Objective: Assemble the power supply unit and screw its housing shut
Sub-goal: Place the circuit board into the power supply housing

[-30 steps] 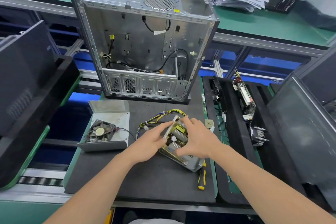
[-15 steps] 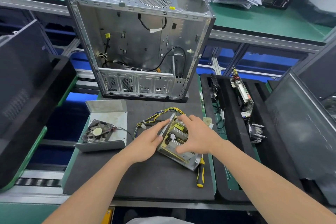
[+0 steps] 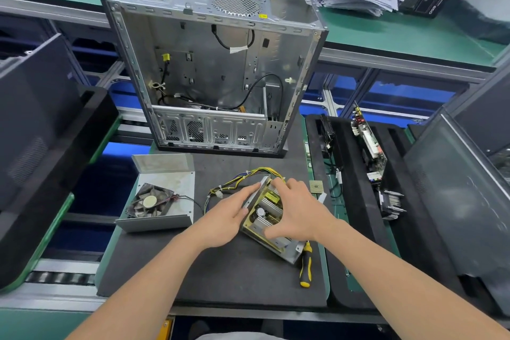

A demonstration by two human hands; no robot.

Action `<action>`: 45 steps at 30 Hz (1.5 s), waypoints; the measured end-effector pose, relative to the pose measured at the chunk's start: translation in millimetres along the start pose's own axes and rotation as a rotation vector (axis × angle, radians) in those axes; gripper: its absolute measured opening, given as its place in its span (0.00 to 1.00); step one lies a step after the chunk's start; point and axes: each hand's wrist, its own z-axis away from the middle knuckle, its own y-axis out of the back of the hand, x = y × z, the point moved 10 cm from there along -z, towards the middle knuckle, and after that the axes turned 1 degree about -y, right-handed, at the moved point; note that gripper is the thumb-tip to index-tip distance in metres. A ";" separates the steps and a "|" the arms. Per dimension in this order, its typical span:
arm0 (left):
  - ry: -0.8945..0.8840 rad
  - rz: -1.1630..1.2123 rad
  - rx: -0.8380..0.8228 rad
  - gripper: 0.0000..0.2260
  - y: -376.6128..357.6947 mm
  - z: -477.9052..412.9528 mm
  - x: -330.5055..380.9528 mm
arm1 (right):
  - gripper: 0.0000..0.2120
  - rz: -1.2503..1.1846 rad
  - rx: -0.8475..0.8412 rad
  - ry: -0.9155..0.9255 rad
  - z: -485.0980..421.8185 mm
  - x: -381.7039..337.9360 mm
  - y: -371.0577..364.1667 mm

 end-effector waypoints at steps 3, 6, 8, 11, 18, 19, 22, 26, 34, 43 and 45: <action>-0.018 -0.012 -0.017 0.29 -3.5 -0.7 4.6 | 0.40 -0.067 0.013 -0.021 2.3 9.0 -1.5; -0.018 -0.020 -0.010 0.28 -4.2 -2.0 6.3 | 0.38 -0.083 0.029 -0.026 2.9 8.7 -2.8; -0.011 -0.016 -0.009 0.28 -3.1 -2.6 5.9 | 0.39 -0.074 0.024 -0.026 2.9 6.6 -3.8; -0.005 0.005 -0.020 0.28 -4.2 -2.9 5.9 | 0.41 -0.053 0.006 -0.020 3.0 9.1 -4.3; -0.050 0.025 0.022 0.28 -6.6 3.7 12.6 | 0.52 -0.140 -0.108 0.024 4.8 14.1 7.4; -0.056 0.006 0.024 0.27 -6.6 3.2 13.5 | 0.44 -0.212 -0.084 0.034 3.8 19.1 20.8; -0.060 -0.051 0.031 0.24 -7.6 0.9 13.4 | 0.24 -0.506 0.120 -0.035 -0.5 53.9 70.0; -0.052 -0.055 0.066 0.23 -8.1 -0.9 15.5 | 0.13 -0.365 0.155 -0.148 -8.1 93.7 88.8; -0.211 -0.384 0.063 0.28 -20.1 -3.4 43.8 | 0.07 -0.137 -0.139 -0.152 -17.0 81.8 41.9; -0.201 -0.543 -0.050 0.29 -29.5 -19.2 46.5 | 0.18 0.073 -0.248 -0.203 -17.3 71.7 1.9; -0.195 -0.530 -0.049 0.29 -30.0 -21.0 43.9 | 0.17 0.034 -0.247 -0.185 -16.4 74.7 2.0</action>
